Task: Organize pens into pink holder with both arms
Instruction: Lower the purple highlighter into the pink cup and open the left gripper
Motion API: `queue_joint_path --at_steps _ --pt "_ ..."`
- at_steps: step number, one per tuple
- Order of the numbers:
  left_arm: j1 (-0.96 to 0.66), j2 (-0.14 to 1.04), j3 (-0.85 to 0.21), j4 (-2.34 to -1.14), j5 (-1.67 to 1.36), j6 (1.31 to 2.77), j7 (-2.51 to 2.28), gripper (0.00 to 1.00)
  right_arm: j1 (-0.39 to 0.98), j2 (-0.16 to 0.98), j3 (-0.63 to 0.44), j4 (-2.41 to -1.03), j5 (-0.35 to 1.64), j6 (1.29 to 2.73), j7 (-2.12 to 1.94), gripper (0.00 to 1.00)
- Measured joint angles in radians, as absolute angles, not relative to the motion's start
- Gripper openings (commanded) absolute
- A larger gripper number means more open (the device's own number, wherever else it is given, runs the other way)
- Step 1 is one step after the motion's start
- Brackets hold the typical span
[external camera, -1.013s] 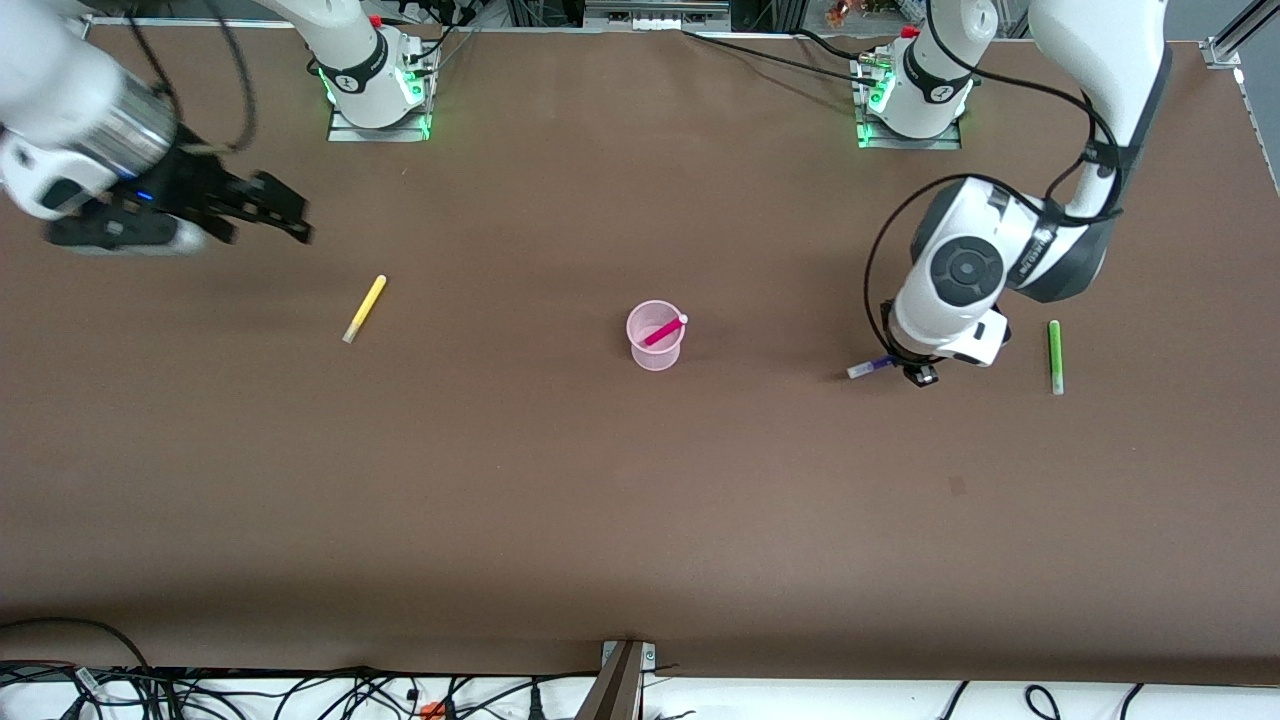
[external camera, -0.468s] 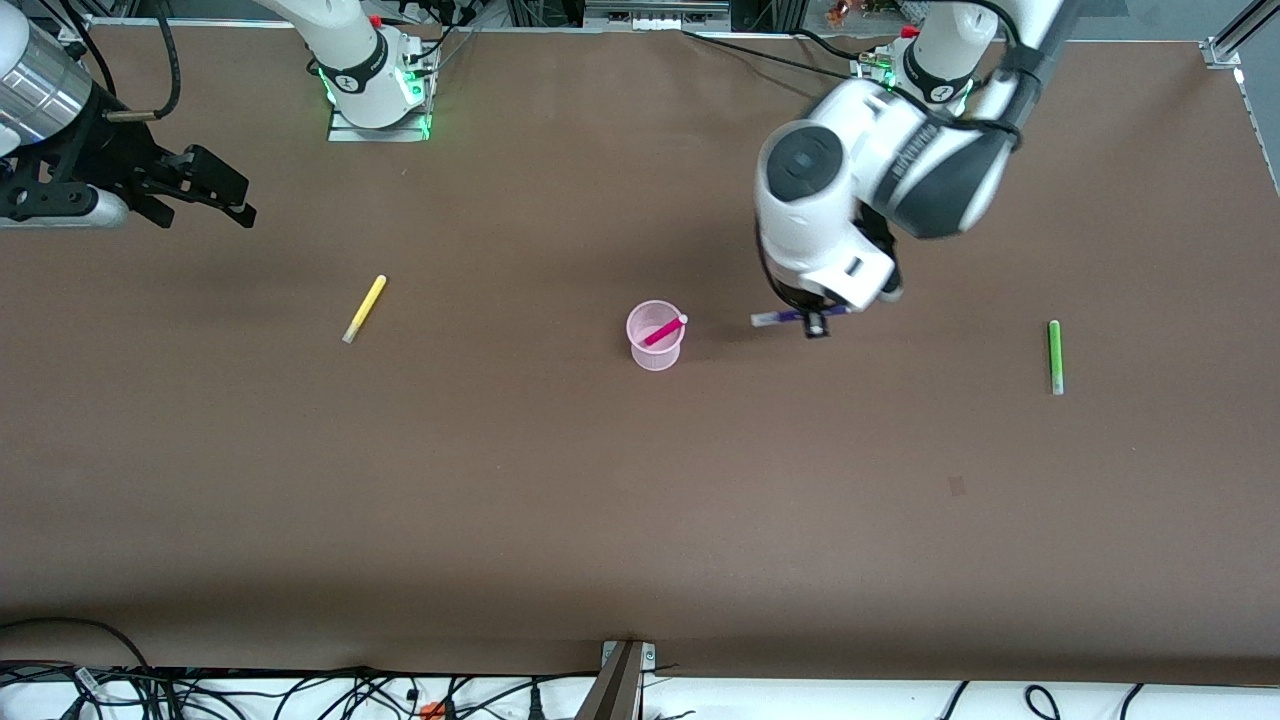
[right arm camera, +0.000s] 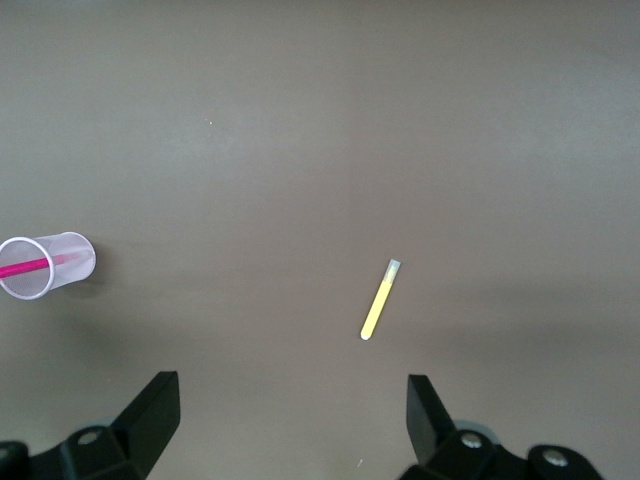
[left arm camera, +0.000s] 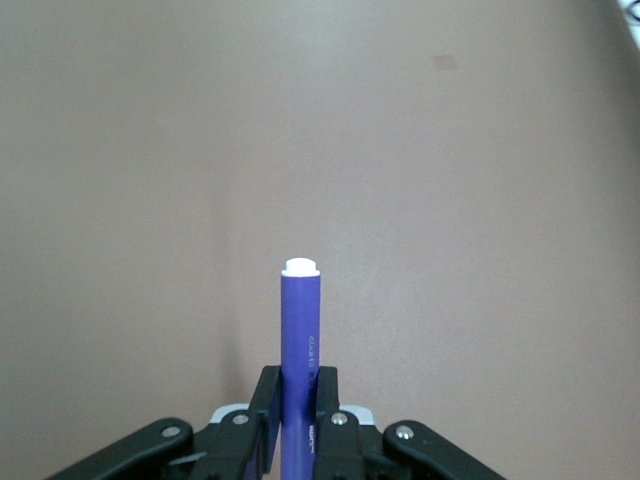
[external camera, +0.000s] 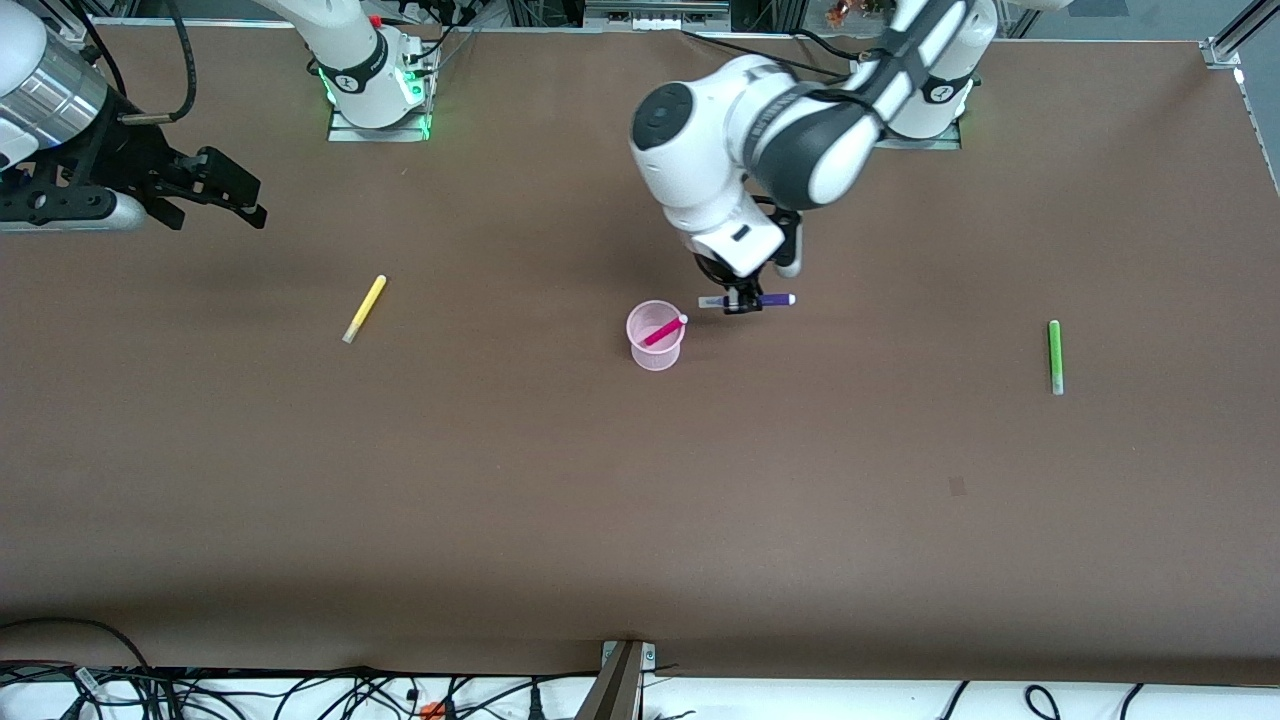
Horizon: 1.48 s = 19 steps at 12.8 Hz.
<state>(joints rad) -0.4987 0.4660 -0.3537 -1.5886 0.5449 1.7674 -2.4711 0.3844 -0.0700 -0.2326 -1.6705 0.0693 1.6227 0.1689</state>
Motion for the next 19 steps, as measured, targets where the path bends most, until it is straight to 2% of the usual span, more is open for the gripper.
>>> queue_joint_path --at_steps 5,9,11,19 --pt "-0.668 0.622 -0.317 -1.423 0.743 1.624 -2.479 0.0 0.386 -0.071 -0.232 -1.663 0.069 1.574 0.169 1.0" --pt "-0.89 0.705 -0.105 -1.35 0.791 1.605 -2.483 0.0 0.387 -0.072 -0.229 -1.661 0.069 1.558 0.169 1.0" --pt "-0.958 0.741 -0.038 -1.323 0.815 1.604 -2.483 0.0 0.387 -0.072 -0.227 -1.66 0.069 1.548 0.169 1.0" --pt "-1.032 0.84 -0.009 -1.279 0.919 1.6 -2.496 0.0 0.386 -0.072 -0.233 -1.658 0.06 1.544 0.169 1.0"
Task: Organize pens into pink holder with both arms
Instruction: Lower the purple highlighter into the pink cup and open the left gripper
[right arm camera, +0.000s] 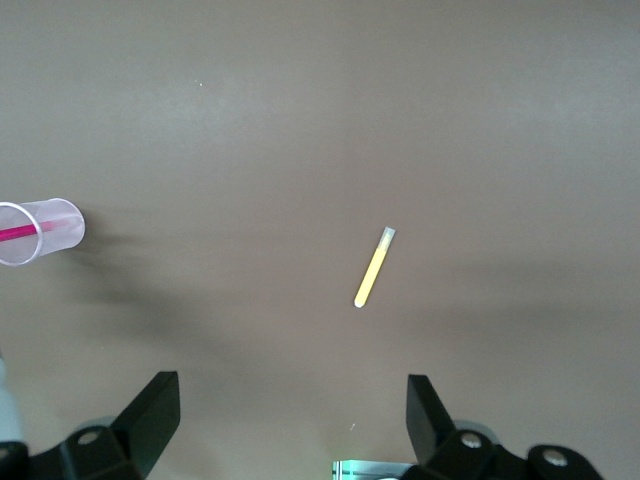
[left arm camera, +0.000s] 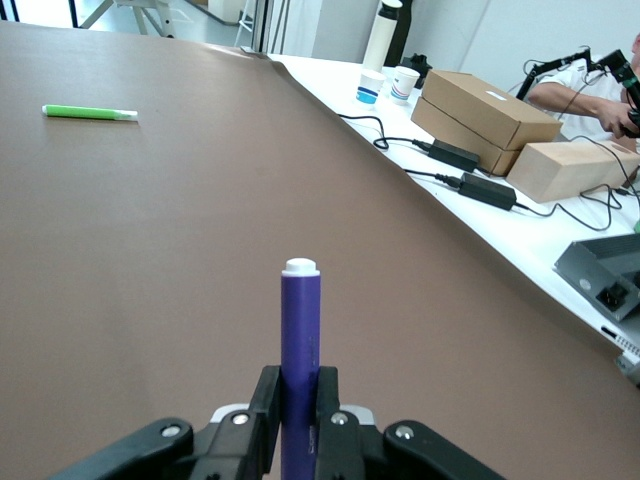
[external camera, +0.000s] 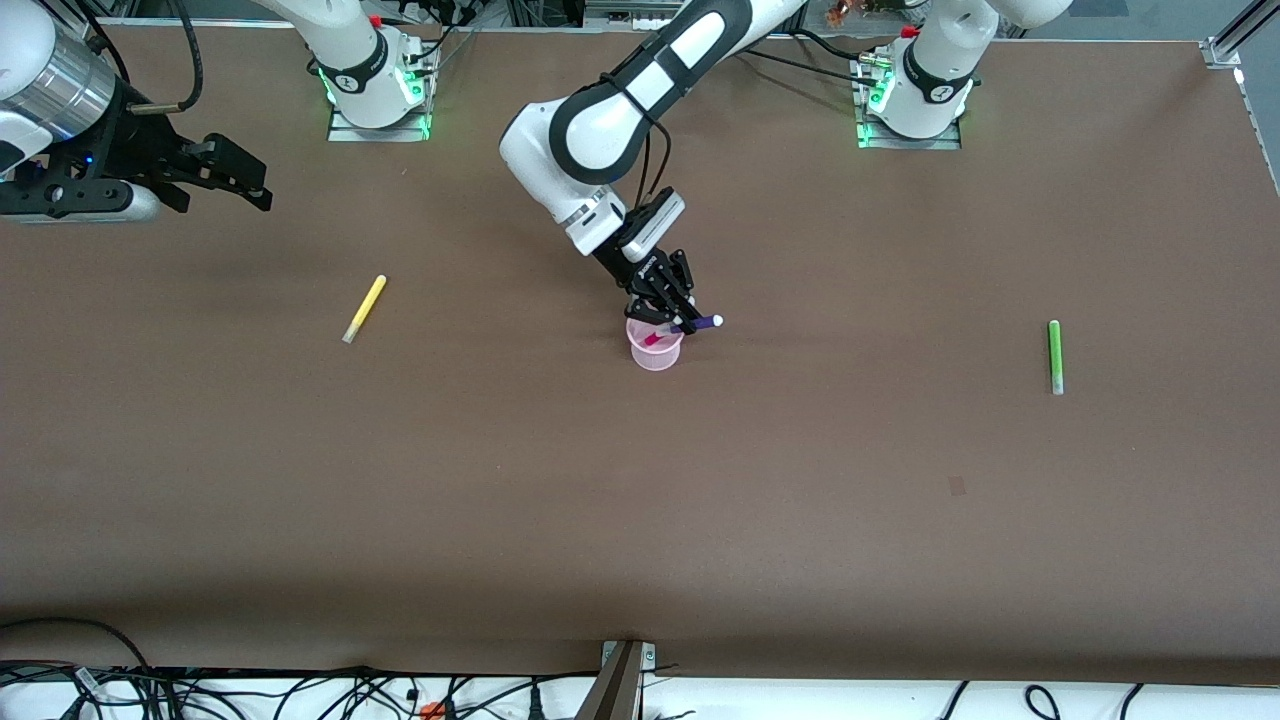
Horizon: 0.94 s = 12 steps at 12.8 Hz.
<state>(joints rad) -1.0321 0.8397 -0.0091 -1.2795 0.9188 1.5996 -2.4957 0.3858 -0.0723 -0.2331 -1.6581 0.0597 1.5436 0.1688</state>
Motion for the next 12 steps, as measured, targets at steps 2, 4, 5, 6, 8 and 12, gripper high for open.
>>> queue_joint_path --at_steps 2,4,5,6,8,12 --pt "-1.059 0.861 -0.007 -1.278 0.922 1.596 -2.502 0.0 0.386 -0.073 -0.236 -1.646 0.053 1.544 0.169 1.0" --pt "-1.071 0.869 -0.006 -1.278 0.922 1.592 -2.504 0.04 0.384 -0.073 -0.238 -1.63 0.034 1.527 0.169 1.0" --pt "-1.075 0.872 -0.005 -1.277 0.922 1.592 -2.504 0.52 0.384 -0.074 -0.238 -1.626 0.019 1.516 0.169 1.0" --pt "-1.078 0.873 -0.003 -1.277 0.922 1.592 -2.504 0.65 0.383 -0.074 -0.239 -1.626 0.007 1.511 0.169 1.0" --pt "-1.083 0.873 0.006 -1.275 0.922 1.589 -2.504 0.8 0.381 -0.073 -0.243 -1.626 -0.005 1.509 0.169 1.0" --pt "-1.074 0.859 0.032 -1.241 0.914 1.567 -2.468 0.81 0.381 -0.073 -0.245 -1.623 -0.031 1.459 0.169 1.0"
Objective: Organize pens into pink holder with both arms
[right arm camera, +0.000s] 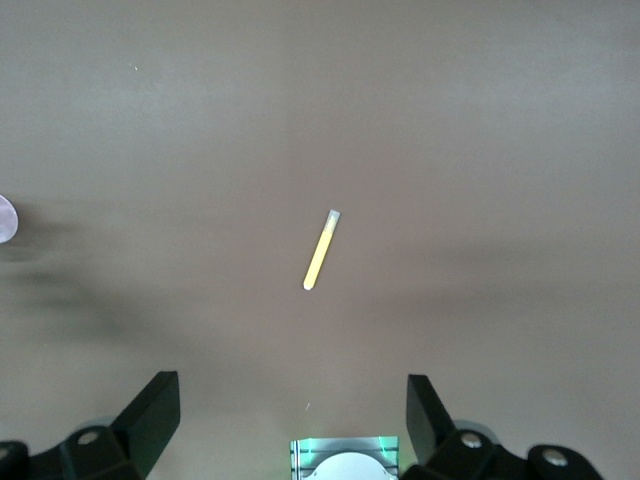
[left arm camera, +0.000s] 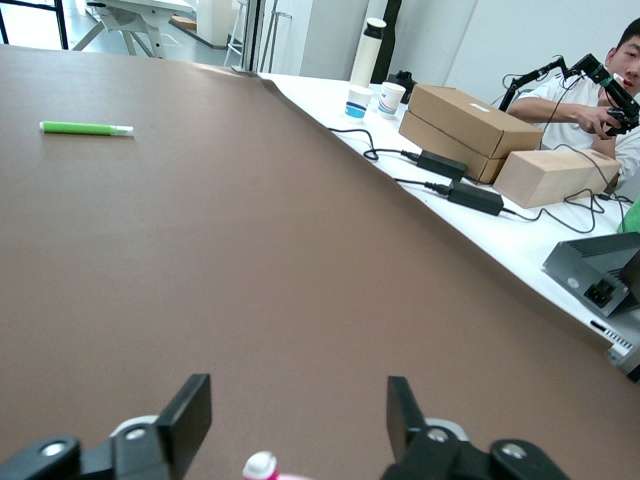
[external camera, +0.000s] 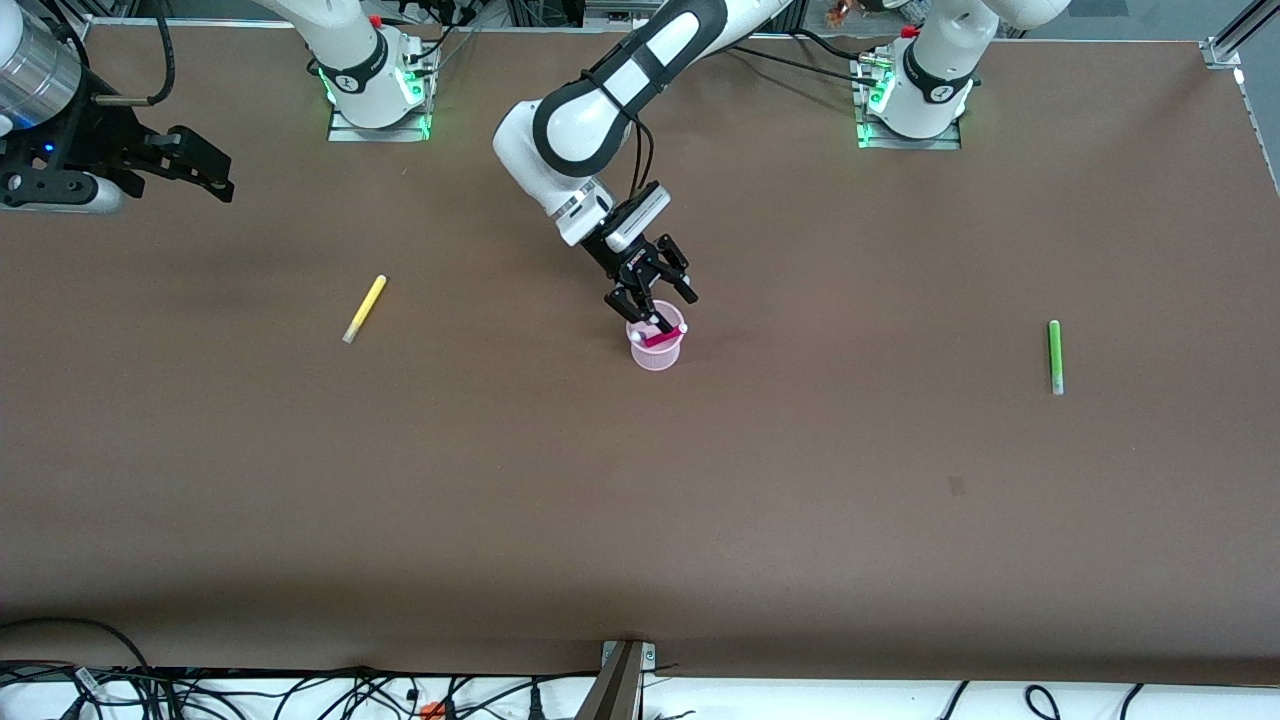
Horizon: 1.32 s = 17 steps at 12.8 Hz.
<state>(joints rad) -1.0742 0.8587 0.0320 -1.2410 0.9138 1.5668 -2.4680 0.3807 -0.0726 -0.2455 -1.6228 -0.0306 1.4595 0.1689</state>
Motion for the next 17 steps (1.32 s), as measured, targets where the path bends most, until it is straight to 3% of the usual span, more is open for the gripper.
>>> queue_joint_path --at_steps 4,9,13,17 --pt "-0.928 0.677 0.038 -1.207 0.725 1.567 -2.181 0.82 0.386 -0.011 -0.234 -1.617 -0.031 1.455 0.169 1.0" --pt "-0.713 0.466 0.035 -1.209 0.475 1.581 -1.773 0.82 0.385 0.002 -0.235 -1.511 -0.031 1.442 0.169 1.0" --pt "-0.534 0.363 0.035 -1.222 0.316 1.583 -1.443 0.94 0.398 0.022 -0.228 -1.512 -0.036 1.44 0.169 1.0" --pt "-0.353 0.286 0.035 -1.286 0.176 1.582 -1.049 1.0 0.425 0.029 -0.227 -1.509 -0.038 1.459 0.19 1.0"
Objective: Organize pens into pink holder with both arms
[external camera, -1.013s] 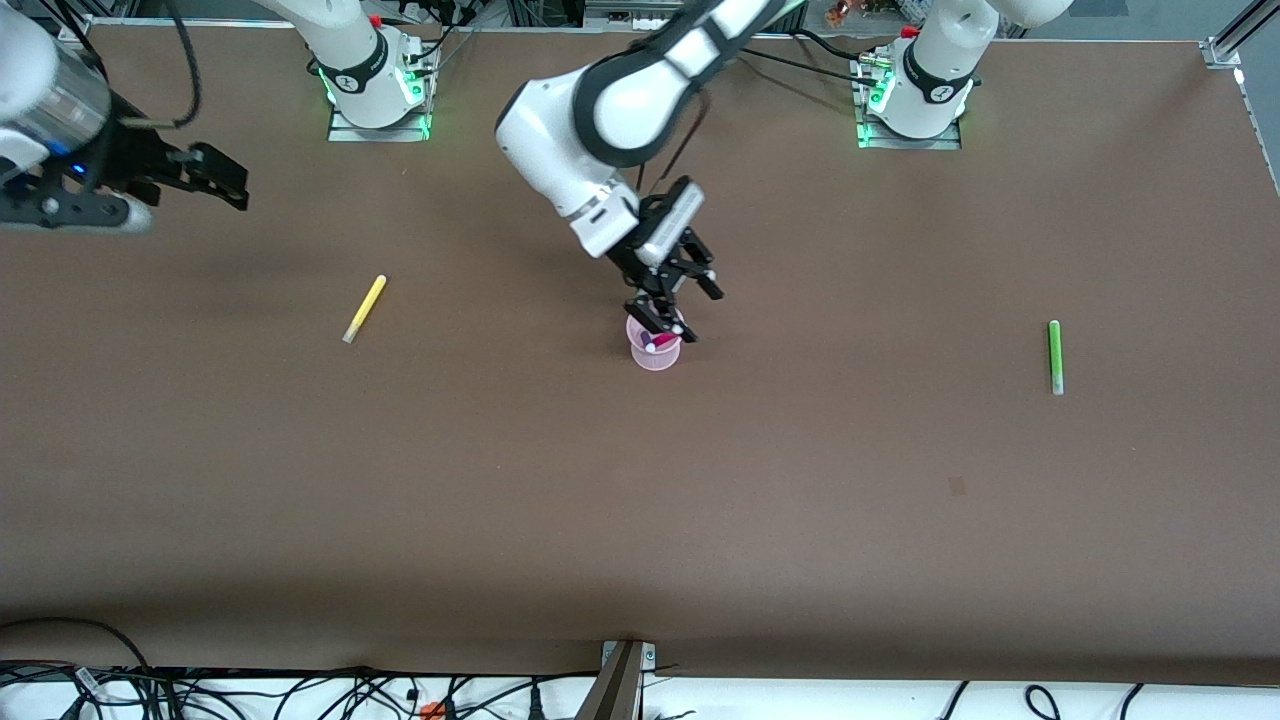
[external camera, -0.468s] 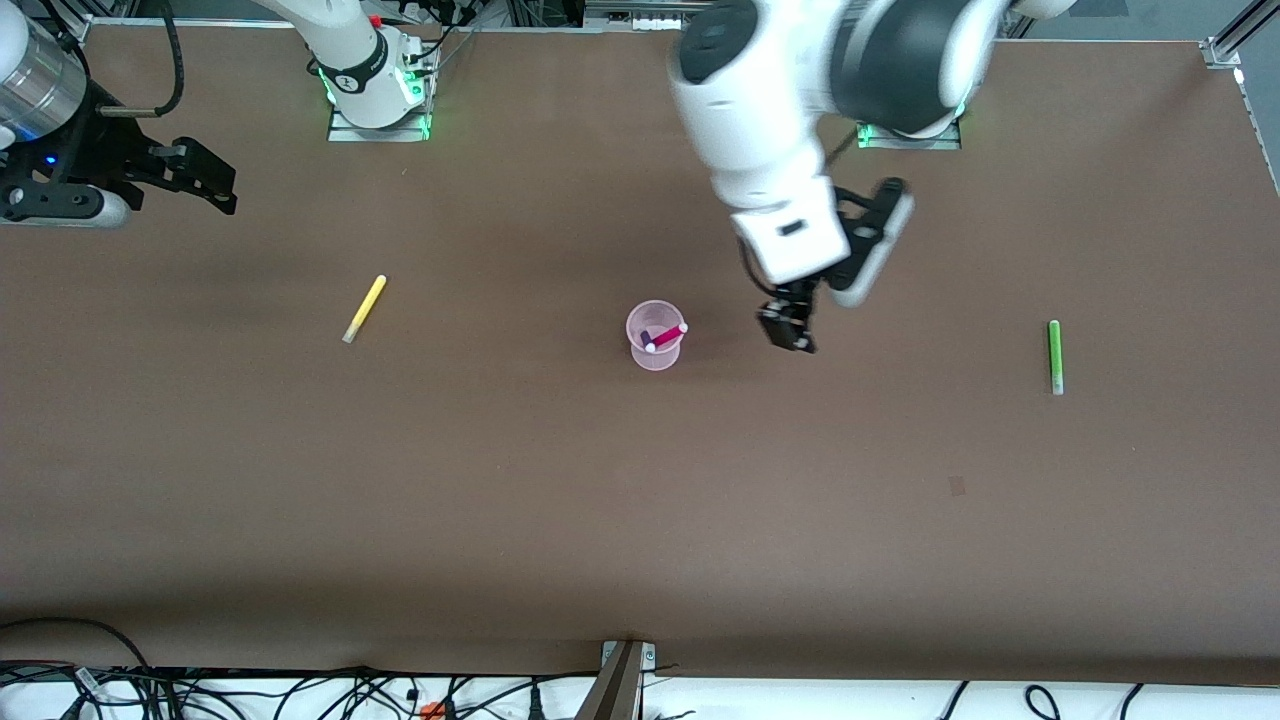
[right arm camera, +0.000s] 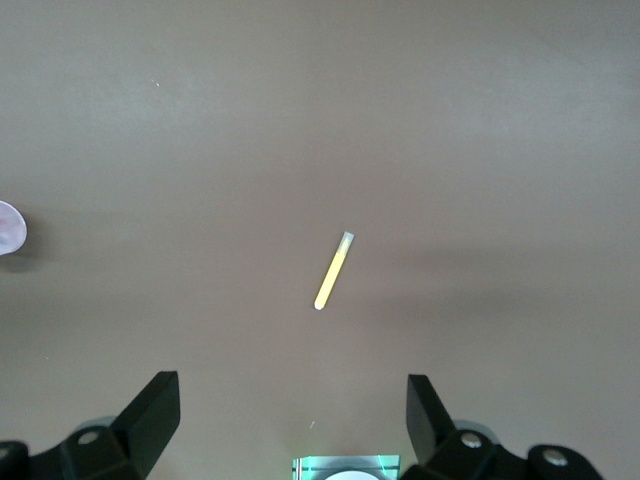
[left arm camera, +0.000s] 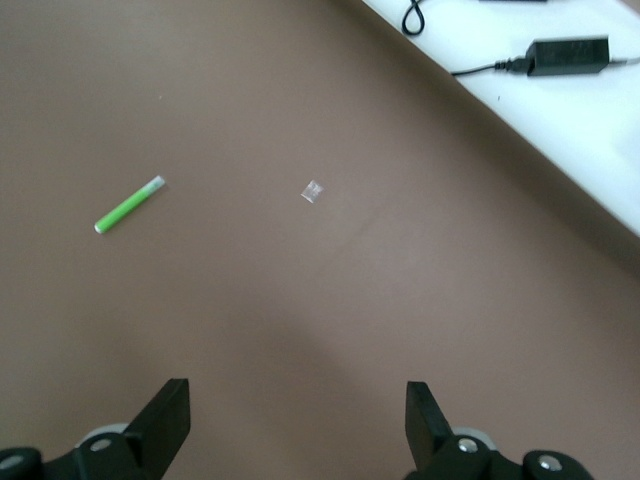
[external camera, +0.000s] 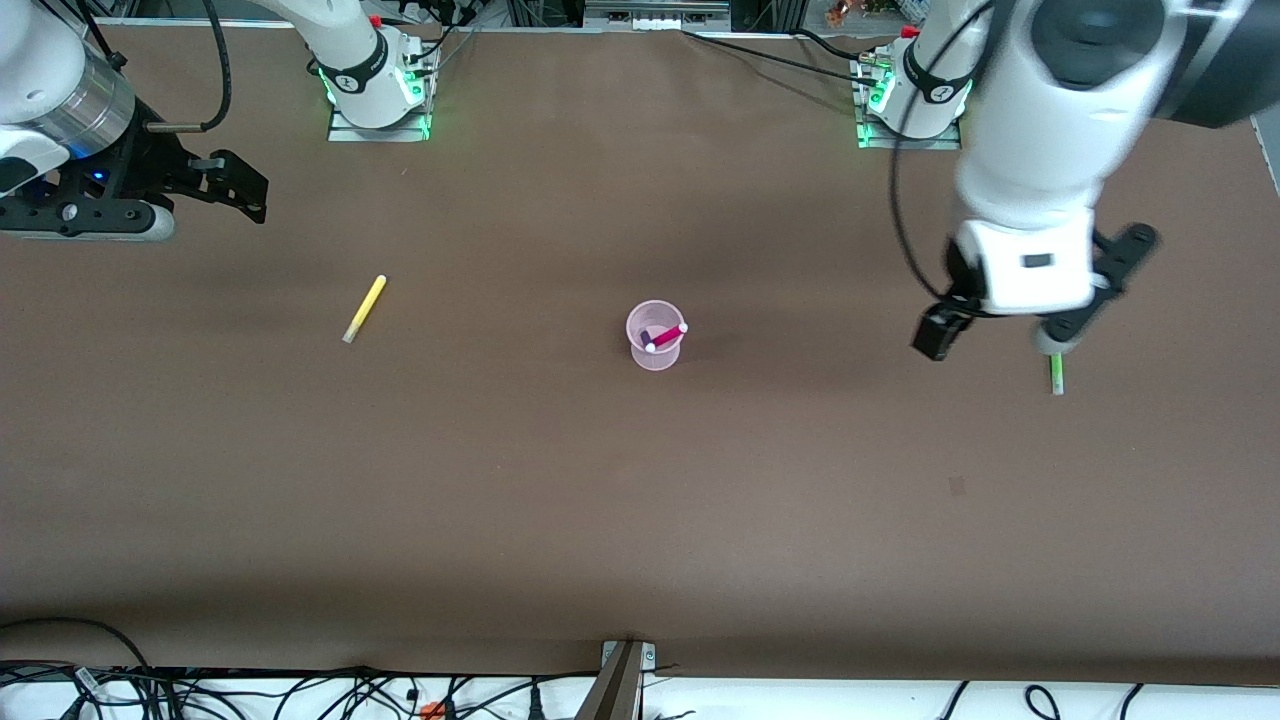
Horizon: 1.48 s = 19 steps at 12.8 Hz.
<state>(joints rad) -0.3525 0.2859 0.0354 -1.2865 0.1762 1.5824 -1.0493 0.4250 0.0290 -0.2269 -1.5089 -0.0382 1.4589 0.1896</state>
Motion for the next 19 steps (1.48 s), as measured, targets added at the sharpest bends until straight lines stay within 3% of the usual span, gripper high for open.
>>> queue_joint_path --at_steps 8,15,19 --pt "-0.043 0.216 0.035 -1.463 0.021 1.553 -0.2 1.0 0.423 0.029 -0.25 -1.508 0.003 1.467 0.191 1.0" --pt "-0.004 -0.002 0.021 -1.808 -0.016 1.738 -0.08 1.0 0.422 0.029 -0.26 -1.508 0.009 1.474 0.191 1.0" --pt "-0.004 -0.037 0.018 -1.827 -0.02 1.756 -0.045 1.0 0.422 0.029 -0.26 -1.507 0.009 1.487 0.191 1.0"
